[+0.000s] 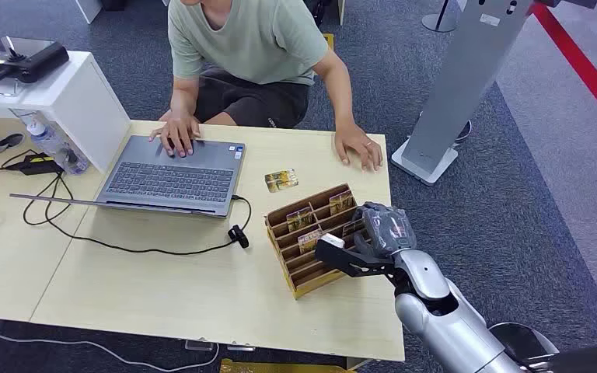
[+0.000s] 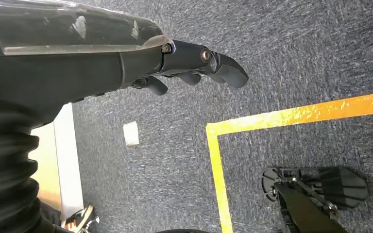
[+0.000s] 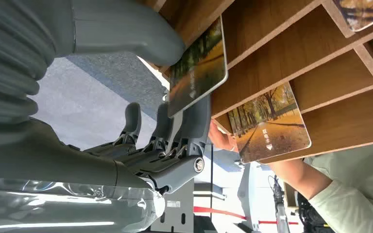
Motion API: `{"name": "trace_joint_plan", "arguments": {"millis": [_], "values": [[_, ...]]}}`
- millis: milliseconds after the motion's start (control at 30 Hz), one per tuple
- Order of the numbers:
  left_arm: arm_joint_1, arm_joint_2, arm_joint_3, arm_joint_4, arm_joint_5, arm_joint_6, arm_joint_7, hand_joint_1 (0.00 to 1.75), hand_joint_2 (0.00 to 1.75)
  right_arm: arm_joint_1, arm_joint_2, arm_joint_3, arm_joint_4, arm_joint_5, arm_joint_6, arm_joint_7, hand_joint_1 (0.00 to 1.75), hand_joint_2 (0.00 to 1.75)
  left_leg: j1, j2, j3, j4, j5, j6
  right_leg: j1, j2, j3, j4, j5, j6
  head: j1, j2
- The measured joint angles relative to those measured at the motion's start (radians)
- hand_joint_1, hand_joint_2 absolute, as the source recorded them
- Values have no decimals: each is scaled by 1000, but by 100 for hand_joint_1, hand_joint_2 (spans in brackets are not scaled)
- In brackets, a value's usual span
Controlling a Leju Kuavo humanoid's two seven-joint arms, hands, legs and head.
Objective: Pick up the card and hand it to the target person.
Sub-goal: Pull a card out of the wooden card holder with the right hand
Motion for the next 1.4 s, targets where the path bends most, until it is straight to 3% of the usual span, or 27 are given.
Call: {"name": "trace_joint_plan", "arguments": {"millis": [400,733,1400], "values": [[0,0,0,0,-7,-1,-2,0,175,3,-2,-6,0,0,-4,1,105,175,0,0,0,0,0,0,0,0,0,0,0,0,0,0],[0,0,0,0,-7,-1,-2,0,175,5,-2,-18,0,0,-5,-3,128,175,0,0,0,0,0,0,0,0,0,0,0,0,0,0],[0,0,-7,0,-11,17,-3,0,175,5,-2,-24,8,-3,-11,-17,134,175,0,0,1,0,0,0,0,0,1,0,0,0,0,0]]}}
